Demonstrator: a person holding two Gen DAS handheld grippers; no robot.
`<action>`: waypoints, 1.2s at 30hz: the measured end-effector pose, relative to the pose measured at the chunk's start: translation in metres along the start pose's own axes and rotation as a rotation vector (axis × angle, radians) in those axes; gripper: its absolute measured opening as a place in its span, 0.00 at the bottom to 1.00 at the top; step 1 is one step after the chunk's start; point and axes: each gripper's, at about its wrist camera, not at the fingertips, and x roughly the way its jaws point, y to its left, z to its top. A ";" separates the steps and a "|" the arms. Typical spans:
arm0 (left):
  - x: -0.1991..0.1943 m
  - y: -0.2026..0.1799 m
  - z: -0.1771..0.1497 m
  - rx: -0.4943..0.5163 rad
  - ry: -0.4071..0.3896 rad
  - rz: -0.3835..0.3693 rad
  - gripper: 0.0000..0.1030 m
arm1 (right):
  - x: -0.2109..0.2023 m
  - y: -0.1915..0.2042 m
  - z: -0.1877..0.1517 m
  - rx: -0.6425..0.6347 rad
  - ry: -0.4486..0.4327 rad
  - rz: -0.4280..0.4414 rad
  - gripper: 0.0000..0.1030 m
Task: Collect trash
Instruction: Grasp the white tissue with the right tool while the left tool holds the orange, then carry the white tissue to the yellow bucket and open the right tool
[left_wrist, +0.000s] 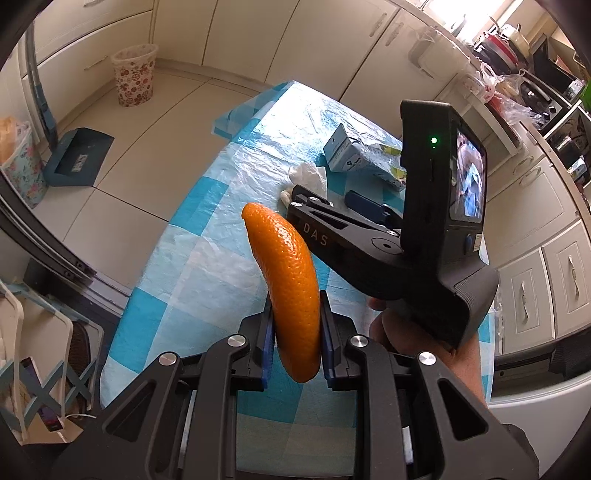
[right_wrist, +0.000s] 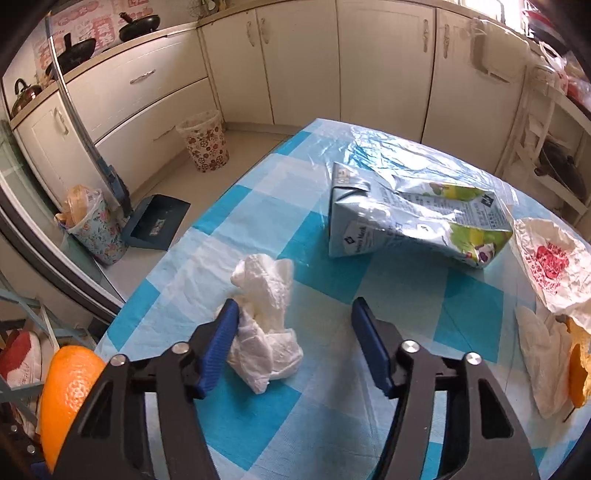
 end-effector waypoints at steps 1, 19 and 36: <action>0.000 -0.001 0.000 0.001 0.001 -0.001 0.19 | -0.002 0.000 -0.001 -0.001 0.004 0.006 0.30; -0.002 -0.090 -0.035 0.195 0.001 -0.077 0.19 | -0.156 -0.121 -0.068 0.248 -0.098 -0.056 0.15; -0.002 -0.188 -0.106 0.441 0.002 -0.134 0.19 | -0.245 -0.196 -0.170 0.364 -0.103 -0.234 0.15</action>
